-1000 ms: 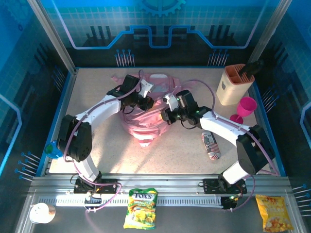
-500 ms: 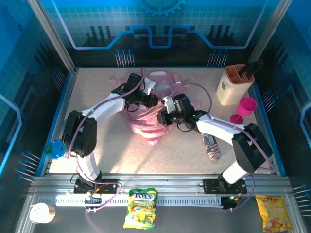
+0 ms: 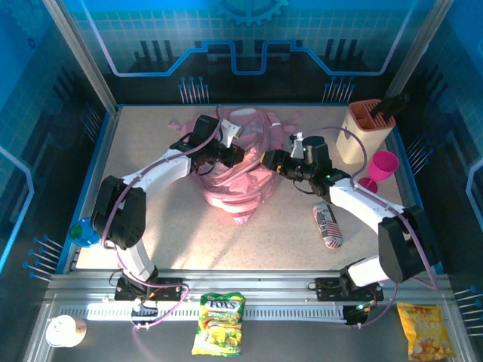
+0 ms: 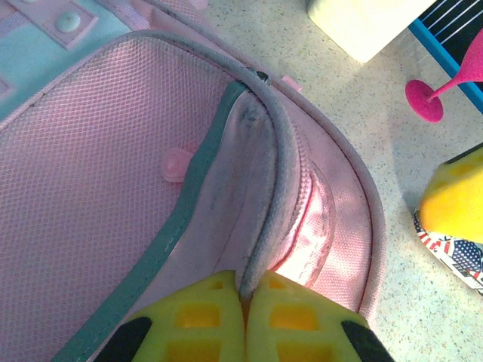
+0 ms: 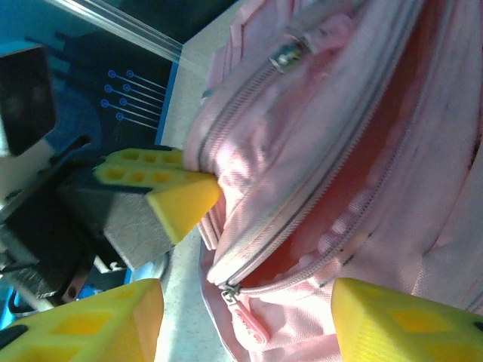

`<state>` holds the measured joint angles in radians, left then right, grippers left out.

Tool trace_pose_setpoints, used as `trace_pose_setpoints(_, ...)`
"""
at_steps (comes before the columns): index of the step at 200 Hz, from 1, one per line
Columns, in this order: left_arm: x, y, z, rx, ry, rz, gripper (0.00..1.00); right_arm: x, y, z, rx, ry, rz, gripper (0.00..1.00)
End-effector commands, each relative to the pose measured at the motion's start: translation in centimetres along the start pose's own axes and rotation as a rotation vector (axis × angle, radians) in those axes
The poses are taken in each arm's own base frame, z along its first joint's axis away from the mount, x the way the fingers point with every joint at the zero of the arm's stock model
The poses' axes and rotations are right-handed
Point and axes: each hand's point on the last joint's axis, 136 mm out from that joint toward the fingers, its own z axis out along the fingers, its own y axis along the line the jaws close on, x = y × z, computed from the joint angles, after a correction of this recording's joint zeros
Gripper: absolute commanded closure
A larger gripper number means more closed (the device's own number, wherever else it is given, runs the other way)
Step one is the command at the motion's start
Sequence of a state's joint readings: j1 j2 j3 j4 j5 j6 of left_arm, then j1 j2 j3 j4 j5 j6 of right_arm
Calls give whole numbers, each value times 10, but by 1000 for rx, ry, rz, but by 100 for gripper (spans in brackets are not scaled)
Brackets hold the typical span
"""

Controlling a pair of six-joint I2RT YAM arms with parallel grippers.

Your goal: Pack the student bag

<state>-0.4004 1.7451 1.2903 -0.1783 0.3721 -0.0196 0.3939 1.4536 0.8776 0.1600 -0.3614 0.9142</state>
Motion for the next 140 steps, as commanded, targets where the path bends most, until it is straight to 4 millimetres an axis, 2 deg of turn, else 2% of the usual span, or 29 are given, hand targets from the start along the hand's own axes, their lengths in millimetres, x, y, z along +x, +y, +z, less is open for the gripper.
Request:
trace_pose_setpoints(1, -22, -18, -19, 39, -79, 62, 100, -6, 15, 12, -76, 33, 169, 39)
trace_pose_setpoints(18, -19, -19, -19, 43, -73, 65, 100, -7, 14, 22, -91, 46, 204, 40)
trace_pose_setpoints(29, -19, -21, -19, 50, -73, 69, 100, -13, 21, 26, -130, 33, 195, 42)
trace_pose_setpoints(59, -17, -20, -21, 44, -73, 71, 100, -20, 28, 35, -160, 28, 178, 54)
trace_pose_setpoints(98, -16, -20, -25, 30, -81, 66, 98, -17, 22, 47, -151, 54, 205, 64)
trace_pose_setpoints(111, -16, -20, -28, 20, -85, 51, 92, -15, 21, 51, -154, 67, 214, 68)
trace_pose_setpoints(123, -15, -17, -33, -9, -89, 20, 83, -14, 22, 55, -160, 74, 218, 72)
trace_pose_setpoints(140, -10, -2, -43, -114, -98, -108, 59, -12, 24, 58, -170, 83, 213, 77)
